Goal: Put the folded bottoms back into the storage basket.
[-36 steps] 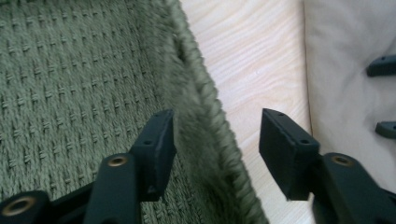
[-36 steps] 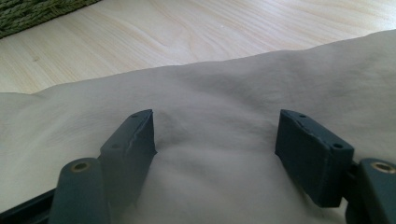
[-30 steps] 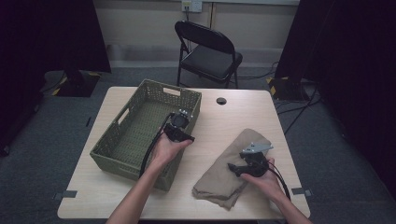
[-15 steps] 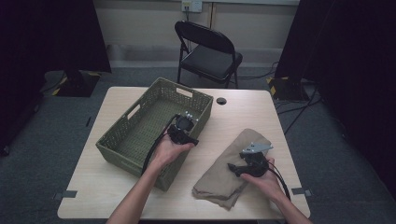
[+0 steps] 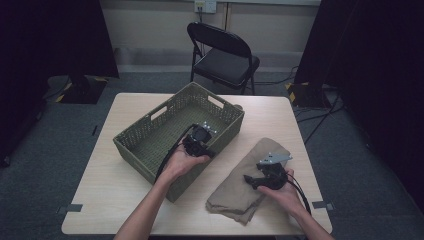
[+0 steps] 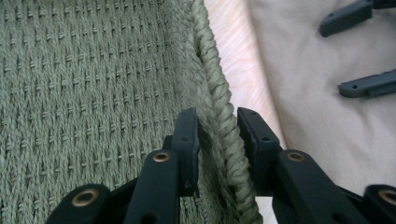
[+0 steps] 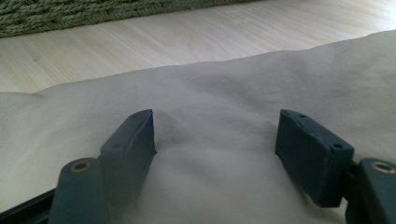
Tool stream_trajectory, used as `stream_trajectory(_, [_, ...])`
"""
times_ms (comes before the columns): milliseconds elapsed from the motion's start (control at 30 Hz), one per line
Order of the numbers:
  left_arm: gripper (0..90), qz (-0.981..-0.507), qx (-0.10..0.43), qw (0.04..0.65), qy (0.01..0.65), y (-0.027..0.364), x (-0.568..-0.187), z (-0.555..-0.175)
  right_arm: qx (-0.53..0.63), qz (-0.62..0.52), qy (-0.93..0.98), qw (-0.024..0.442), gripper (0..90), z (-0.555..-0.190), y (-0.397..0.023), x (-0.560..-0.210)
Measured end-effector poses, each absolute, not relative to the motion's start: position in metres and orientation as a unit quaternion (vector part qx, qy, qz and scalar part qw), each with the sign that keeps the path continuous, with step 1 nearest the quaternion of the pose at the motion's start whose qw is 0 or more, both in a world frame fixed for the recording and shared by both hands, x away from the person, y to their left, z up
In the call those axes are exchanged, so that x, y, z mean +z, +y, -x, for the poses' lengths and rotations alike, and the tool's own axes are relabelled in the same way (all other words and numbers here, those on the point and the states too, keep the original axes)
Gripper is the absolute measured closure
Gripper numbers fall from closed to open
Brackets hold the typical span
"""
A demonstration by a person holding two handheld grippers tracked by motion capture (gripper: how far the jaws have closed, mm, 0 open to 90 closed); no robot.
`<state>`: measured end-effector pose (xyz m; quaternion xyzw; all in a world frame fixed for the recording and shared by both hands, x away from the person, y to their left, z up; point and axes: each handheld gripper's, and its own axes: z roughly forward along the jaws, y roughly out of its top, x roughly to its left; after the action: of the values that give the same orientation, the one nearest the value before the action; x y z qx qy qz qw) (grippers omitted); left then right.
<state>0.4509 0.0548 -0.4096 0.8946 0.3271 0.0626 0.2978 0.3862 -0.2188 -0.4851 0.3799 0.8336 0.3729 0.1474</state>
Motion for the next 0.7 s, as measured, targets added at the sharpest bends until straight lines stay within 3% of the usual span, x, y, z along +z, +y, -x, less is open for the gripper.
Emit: stream_trajectory(700, [75.4, -0.916, 0.030, 0.310, 0.252, 0.043, -0.411, -0.441, 0.373, -0.379, 0.834, 0.148, 27.6, -0.385, -0.218, -0.485])
